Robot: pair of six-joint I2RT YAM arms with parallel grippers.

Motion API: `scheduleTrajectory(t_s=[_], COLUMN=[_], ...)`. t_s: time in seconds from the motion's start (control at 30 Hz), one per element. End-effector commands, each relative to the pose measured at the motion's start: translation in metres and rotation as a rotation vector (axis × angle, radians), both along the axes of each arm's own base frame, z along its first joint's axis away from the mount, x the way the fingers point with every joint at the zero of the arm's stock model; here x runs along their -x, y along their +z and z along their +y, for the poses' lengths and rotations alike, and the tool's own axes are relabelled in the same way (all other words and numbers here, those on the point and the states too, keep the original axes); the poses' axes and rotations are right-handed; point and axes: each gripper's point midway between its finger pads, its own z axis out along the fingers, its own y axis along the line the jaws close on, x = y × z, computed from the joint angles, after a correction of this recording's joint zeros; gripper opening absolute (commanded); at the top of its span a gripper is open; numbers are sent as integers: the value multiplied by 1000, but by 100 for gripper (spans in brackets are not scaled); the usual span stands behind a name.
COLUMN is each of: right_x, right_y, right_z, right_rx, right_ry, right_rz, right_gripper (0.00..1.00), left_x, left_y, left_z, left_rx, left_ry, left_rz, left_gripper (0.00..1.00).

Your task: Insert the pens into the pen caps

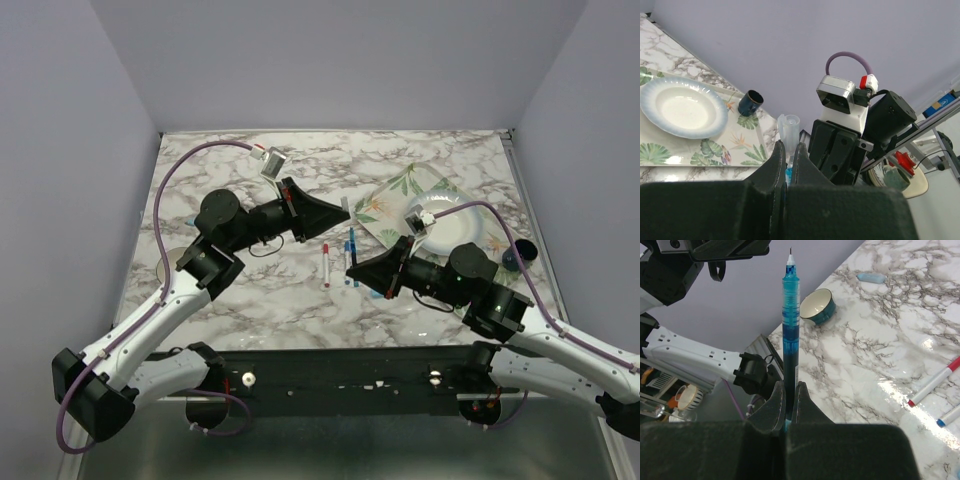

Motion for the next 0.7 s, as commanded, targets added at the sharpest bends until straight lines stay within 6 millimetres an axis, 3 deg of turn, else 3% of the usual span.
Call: scheduleTrajectory(t_s=[0.0,0.67], right_x=[3,1], right_y=[6,10], right_z=[2,4], right_rx=[-22,-28], right_ry=[18,13], right_rz=[-5,-6], right_gripper=[1,1], left_x=[2,6], left_y=[0,-7], left_z=[-2,-9], left_rx=[3,17], left_ry=[-14,-54], left_rz=[-3,13], left_gripper=[0,0])
